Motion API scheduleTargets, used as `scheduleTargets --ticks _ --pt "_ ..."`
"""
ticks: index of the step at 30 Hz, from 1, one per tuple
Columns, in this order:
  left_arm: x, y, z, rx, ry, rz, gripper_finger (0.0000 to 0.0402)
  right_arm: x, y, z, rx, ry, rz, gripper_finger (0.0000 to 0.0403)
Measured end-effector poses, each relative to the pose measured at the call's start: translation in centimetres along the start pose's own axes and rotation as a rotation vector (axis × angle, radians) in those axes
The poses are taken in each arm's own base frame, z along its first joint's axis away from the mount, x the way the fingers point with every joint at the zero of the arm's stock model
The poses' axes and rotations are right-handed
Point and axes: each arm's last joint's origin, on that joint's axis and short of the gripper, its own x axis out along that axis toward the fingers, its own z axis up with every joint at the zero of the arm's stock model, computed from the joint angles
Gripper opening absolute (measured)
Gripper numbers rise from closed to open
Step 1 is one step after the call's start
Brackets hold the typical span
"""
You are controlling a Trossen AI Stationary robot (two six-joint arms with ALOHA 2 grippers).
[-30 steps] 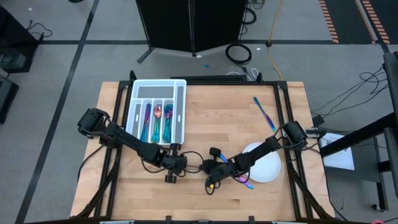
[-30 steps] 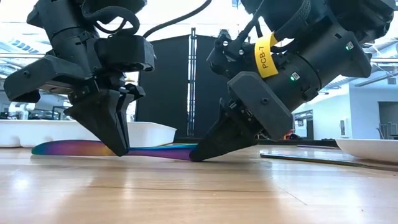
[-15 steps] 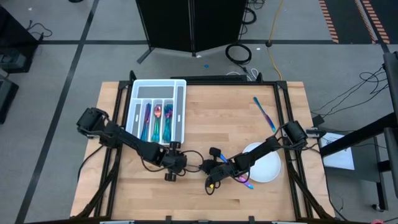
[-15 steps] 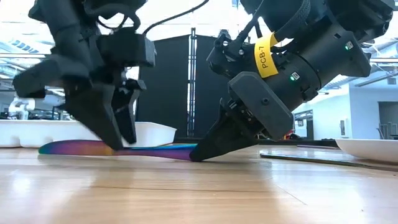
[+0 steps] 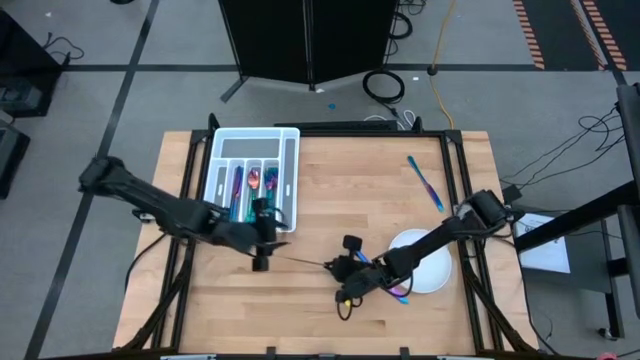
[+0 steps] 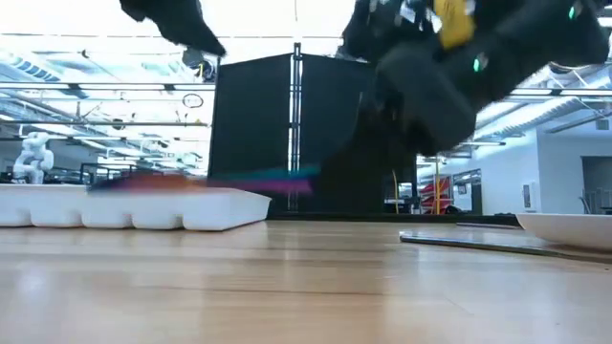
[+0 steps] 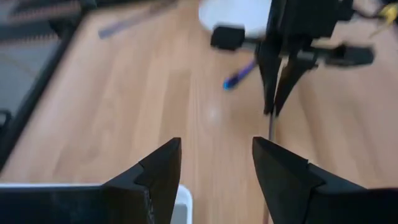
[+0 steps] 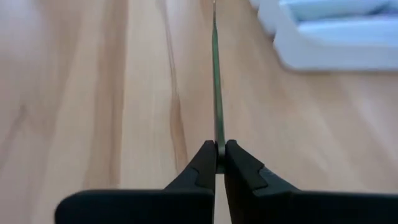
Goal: Sort silverware
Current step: Put the iridescent knife into the white silverware tray
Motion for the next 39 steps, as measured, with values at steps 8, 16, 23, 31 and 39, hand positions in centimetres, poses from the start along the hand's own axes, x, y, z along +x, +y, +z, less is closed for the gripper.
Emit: scheduleTargets --ticks 8,16,23,31,39 --pt "-4.2 2.1 -2.7 -0.08 -0.299 -0.023 0.02 -3.7 0.0 1.9 -0.066 -0.089 -0.065 0.0" --pt "-4.9 3.3 -8.1 -0.191 -0.699 -0.024 0.02 -7.4 -4.2 1.3 0.08 -0.197 -0.162 0.0" --pt "-4.1 4.1 -10.7 -0.308 -0.905 0.012 0.02 -10.8 -7.8 3.9 0.169 -0.515 -0.21 0.0" --pt "-2.7 4.0 -9.8 -0.382 -1.005 -0.082 0.02 -10.1 -9.9 6.5 0.19 -0.801 -0.02 0.0" --pt "0.6 3.3 -6.2 -0.292 -0.992 -0.062 0.02 -7.0 -10.3 5.8 0.245 -0.871 0.107 0.0"
